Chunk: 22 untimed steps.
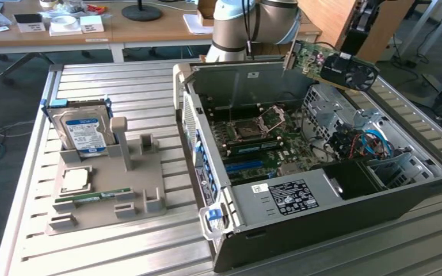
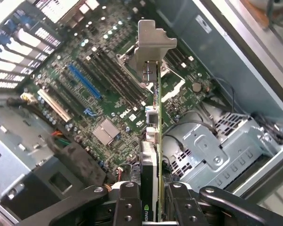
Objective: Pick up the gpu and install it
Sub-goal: 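Insert the gpu into the slot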
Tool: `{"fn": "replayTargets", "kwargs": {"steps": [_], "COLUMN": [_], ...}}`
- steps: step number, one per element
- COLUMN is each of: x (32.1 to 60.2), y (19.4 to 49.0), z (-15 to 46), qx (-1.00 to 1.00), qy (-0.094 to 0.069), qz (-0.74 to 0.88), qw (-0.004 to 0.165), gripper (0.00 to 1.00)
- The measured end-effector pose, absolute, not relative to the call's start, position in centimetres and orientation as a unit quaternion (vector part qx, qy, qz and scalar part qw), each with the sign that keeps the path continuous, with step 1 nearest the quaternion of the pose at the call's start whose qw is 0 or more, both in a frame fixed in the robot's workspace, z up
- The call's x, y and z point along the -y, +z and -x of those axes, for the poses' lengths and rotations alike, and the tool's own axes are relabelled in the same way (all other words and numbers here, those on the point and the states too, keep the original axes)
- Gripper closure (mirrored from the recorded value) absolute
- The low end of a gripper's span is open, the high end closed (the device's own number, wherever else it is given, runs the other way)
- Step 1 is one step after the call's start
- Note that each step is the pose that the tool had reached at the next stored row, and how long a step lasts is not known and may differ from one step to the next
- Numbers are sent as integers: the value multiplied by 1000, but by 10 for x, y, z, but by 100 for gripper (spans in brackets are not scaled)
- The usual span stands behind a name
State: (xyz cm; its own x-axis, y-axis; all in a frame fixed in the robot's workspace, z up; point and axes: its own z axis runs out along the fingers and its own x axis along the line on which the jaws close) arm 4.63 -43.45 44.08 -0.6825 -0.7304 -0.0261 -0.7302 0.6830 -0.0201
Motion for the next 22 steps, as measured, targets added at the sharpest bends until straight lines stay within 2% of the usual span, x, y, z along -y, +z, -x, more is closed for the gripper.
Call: {"fn": "replayTargets", "kwargs": {"steps": [22], "x": [434], "y": [436], "z": [-46], "qx": [-832], "qy": [-1], "qz": [554], "qw": [16], "gripper": [73]}}
